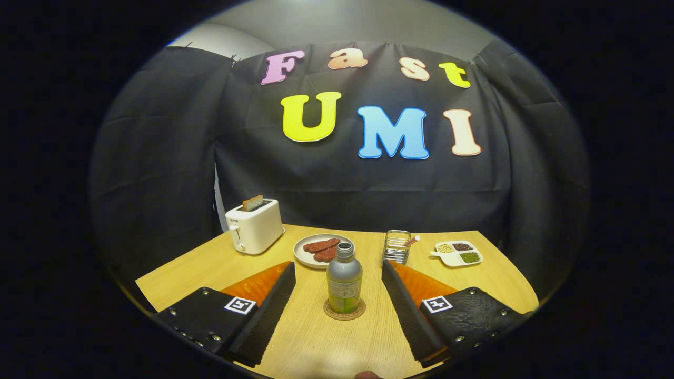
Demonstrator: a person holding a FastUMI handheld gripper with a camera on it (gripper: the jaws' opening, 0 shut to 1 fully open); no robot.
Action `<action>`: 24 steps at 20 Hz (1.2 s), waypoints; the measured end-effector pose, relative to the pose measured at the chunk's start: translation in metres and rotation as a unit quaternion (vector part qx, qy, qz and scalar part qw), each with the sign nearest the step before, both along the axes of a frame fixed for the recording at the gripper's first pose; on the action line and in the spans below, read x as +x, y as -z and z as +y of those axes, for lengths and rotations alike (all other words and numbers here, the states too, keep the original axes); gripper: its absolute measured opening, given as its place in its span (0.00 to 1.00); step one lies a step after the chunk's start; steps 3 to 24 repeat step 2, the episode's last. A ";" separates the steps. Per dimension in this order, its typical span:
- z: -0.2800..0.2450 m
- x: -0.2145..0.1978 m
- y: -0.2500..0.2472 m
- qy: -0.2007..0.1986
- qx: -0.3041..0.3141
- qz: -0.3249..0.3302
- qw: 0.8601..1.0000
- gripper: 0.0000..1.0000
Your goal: Take the bottle from table, then pour the juice into the cup, finally place the bottle on the coaster
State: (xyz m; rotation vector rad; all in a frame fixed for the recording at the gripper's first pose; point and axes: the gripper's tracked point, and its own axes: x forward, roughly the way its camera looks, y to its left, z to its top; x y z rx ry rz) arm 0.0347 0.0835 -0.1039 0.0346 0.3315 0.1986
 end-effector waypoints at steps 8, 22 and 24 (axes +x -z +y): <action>-0.005 -0.011 -0.008 0.013 -0.010 -0.011 1.000 0.99; -0.005 -0.011 -0.008 0.013 -0.010 -0.011 1.000 0.99; -0.005 -0.011 -0.008 0.013 -0.010 -0.011 1.000 0.99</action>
